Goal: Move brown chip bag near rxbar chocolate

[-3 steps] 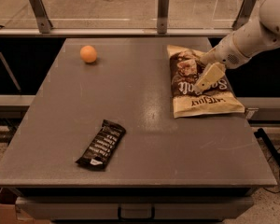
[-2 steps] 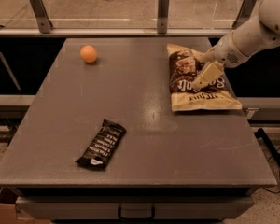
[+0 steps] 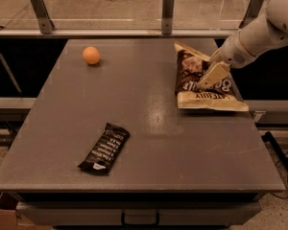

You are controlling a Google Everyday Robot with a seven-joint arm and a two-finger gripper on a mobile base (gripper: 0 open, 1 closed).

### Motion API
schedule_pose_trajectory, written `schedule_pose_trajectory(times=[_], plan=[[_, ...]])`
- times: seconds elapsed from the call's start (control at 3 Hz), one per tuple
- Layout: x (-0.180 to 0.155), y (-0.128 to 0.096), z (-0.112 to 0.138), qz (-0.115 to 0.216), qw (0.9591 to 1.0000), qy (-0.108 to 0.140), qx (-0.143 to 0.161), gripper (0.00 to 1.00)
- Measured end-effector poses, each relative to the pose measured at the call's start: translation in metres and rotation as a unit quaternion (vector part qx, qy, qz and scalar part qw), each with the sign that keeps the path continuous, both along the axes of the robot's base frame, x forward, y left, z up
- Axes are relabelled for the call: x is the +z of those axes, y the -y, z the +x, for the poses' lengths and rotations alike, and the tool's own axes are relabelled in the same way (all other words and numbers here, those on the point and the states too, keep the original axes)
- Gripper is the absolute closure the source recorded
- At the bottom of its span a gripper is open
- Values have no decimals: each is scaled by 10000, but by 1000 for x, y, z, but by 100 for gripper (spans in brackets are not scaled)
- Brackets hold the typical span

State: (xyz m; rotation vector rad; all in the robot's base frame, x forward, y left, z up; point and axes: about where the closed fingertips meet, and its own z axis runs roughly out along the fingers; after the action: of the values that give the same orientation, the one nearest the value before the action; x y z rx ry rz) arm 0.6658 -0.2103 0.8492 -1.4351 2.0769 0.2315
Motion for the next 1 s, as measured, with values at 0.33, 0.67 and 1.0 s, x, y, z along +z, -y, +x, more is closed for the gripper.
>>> schedule_pose_trajectory(times=[0.33, 0.67, 1.0], plan=[[1, 0, 0, 0, 10000, 0, 1, 100], [5, -1, -1, 4, 10000, 4, 27, 100], [7, -1, -1, 4, 10000, 3, 28, 100]])
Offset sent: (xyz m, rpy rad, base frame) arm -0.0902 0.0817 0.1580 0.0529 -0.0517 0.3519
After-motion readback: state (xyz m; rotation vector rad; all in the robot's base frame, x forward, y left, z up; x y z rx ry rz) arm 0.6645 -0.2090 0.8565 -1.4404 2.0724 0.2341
